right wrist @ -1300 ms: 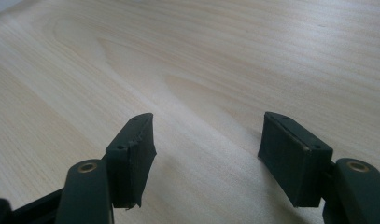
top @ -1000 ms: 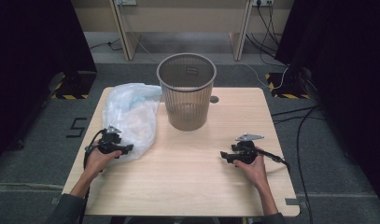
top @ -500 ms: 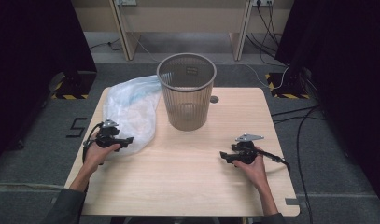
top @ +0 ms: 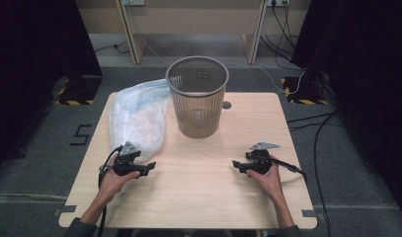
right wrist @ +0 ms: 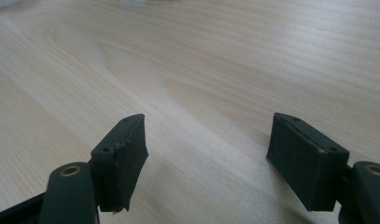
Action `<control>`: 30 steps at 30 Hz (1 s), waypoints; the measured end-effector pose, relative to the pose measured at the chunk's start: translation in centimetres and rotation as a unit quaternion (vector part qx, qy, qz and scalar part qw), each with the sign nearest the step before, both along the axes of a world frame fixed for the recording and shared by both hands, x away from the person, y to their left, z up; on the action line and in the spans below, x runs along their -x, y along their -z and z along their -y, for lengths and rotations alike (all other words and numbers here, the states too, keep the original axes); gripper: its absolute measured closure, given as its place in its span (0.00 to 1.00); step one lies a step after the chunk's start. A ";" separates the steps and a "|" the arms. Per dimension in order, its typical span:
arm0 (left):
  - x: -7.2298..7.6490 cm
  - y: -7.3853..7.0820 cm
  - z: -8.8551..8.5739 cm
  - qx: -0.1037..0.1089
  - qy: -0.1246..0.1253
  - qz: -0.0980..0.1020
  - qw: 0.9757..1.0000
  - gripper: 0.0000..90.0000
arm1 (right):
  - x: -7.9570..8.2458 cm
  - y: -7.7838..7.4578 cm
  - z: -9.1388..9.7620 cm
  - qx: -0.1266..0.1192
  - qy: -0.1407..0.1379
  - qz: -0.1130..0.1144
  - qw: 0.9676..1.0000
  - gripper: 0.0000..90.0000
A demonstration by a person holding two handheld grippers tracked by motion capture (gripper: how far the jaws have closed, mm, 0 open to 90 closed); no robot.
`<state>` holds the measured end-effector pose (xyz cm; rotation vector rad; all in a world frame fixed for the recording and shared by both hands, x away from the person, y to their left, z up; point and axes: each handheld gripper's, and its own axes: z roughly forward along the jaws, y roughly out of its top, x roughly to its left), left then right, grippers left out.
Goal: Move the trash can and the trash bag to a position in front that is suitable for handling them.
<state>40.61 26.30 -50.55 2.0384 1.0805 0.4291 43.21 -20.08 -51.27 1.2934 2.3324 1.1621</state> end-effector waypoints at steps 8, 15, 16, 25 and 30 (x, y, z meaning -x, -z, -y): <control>0.5 1.2 -0.1 0.005 0.002 -0.009 1.000 0.20 | 0.2 0.2 0.1 -0.002 0.003 0.011 1.000 0.30; 1.3 1.6 -0.1 -0.022 0.011 -0.005 1.000 0.20 | 0.2 0.3 0.1 -0.005 0.006 0.012 1.000 0.30; 1.3 1.8 -0.1 -0.025 0.022 0.000 0.999 0.17 | 0.2 0.3 0.1 -0.004 0.007 0.012 1.000 0.29; 1.3 1.8 0.0 -0.027 0.027 -0.003 0.999 0.14 | 0.3 0.3 0.1 0.002 0.014 0.015 1.000 0.25; 1.3 1.8 0.0 -0.027 0.028 -0.003 0.999 0.14 | 0.3 0.3 0.1 0.002 0.016 0.014 1.000 0.25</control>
